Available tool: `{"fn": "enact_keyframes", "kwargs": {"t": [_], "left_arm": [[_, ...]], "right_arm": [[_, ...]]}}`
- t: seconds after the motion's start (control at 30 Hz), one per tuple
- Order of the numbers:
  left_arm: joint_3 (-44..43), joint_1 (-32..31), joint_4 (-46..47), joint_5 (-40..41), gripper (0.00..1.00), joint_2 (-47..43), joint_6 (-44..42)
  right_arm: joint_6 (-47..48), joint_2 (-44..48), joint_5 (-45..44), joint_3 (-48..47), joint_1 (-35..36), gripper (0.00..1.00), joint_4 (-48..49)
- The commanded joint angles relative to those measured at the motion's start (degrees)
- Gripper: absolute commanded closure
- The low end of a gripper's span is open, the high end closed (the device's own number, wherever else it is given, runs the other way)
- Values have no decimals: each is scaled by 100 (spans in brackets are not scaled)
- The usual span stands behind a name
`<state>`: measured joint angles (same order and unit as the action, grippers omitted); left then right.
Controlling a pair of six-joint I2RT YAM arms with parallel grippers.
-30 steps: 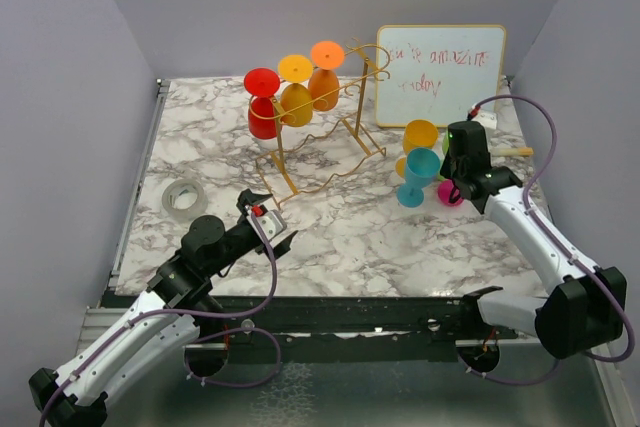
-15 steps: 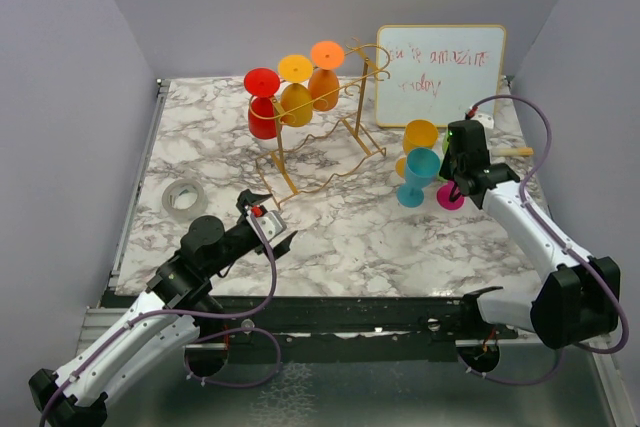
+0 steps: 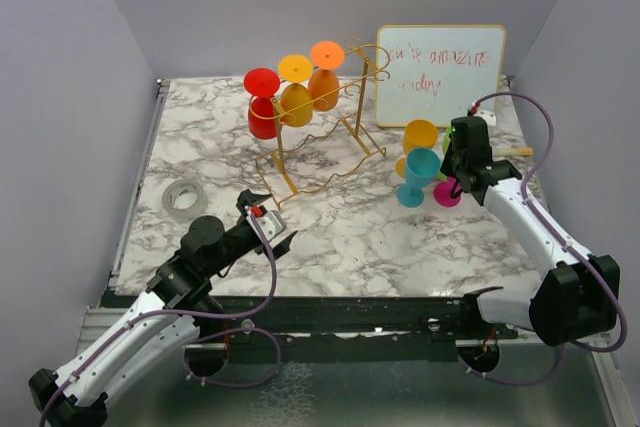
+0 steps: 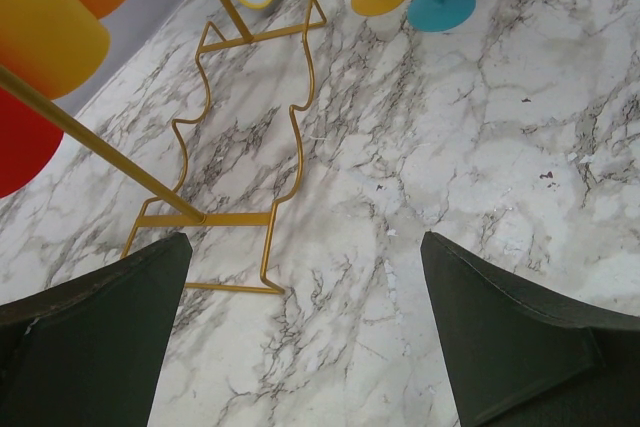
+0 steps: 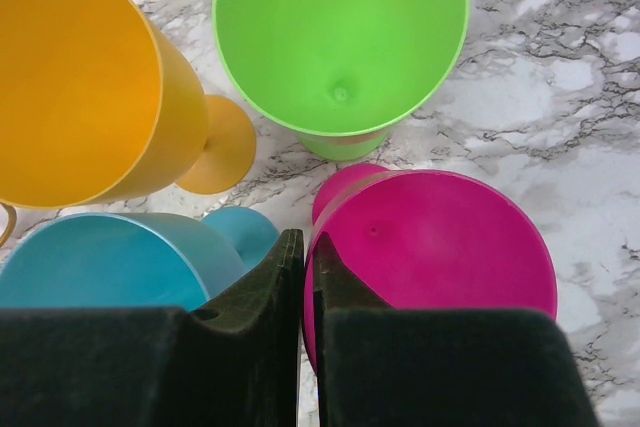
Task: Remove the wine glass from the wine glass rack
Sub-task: Place the wine glass at the center of the board.
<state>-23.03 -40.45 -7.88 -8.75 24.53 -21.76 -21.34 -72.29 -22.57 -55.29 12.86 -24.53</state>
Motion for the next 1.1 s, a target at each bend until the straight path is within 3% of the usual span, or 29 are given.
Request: {"fn": "enact_keyframes", "kwargs": {"t": [0.0, 0.33, 0.47, 1.07], "left_arm": [[18, 28, -29, -36, 1, -54, -46], [17, 28, -29, -45, 1, -48, -48], [18, 28, -29, -49, 1, -53, -47], [17, 41, -16, -58, 1, -50, -57]], "right_arm": [[40, -51, 197, -219, -38, 89, -44], [106, -123, 221, -309, -47, 89, -245], [192, -128, 381, -401, -47, 94, -318], [359, -401, 532, -445, -47, 93, -332]]}}
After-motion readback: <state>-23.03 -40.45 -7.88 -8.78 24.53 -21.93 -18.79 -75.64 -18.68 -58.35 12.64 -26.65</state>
